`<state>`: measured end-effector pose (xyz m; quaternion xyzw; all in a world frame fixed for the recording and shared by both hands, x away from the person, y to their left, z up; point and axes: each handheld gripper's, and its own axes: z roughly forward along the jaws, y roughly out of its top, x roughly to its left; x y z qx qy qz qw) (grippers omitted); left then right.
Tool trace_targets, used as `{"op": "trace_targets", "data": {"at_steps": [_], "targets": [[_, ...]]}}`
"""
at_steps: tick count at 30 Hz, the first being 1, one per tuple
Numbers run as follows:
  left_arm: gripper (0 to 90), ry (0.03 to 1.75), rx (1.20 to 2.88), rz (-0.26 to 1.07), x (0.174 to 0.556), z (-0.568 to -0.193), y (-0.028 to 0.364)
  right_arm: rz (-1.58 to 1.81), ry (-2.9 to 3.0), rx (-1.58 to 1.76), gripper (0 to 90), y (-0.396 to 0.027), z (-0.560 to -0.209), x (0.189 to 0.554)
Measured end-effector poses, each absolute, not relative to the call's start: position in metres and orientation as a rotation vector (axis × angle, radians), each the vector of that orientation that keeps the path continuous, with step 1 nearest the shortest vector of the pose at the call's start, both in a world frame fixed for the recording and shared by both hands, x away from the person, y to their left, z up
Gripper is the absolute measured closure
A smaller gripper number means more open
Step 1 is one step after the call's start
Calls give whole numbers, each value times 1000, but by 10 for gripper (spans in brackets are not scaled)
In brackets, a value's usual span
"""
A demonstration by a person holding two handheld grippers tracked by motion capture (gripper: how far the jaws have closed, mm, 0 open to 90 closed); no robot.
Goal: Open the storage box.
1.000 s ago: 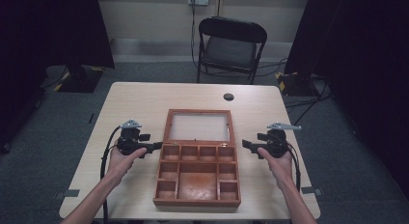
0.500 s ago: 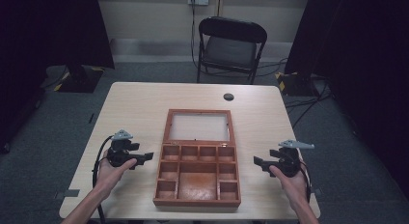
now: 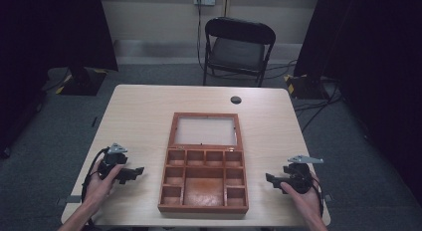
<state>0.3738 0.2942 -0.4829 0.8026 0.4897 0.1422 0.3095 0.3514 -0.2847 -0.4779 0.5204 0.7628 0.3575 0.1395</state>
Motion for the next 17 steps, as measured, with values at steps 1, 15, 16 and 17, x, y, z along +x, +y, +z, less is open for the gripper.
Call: {"op": "trace_targets", "data": {"at_steps": [1,15,16,17], "targets": [[175,1312,2115,374,373,-486,296,1023,2208,1512,154,-286,-480,352],[0,1262,2057,531,375,-503,292,883,2105,1426,69,-285,-499,350],[0,1262,2056,532,375,-503,292,893,2102,1414,68,-285,-500,350],[0,1264,2053,532,374,-503,292,895,2104,1412,68,-285,-501,351]]}}
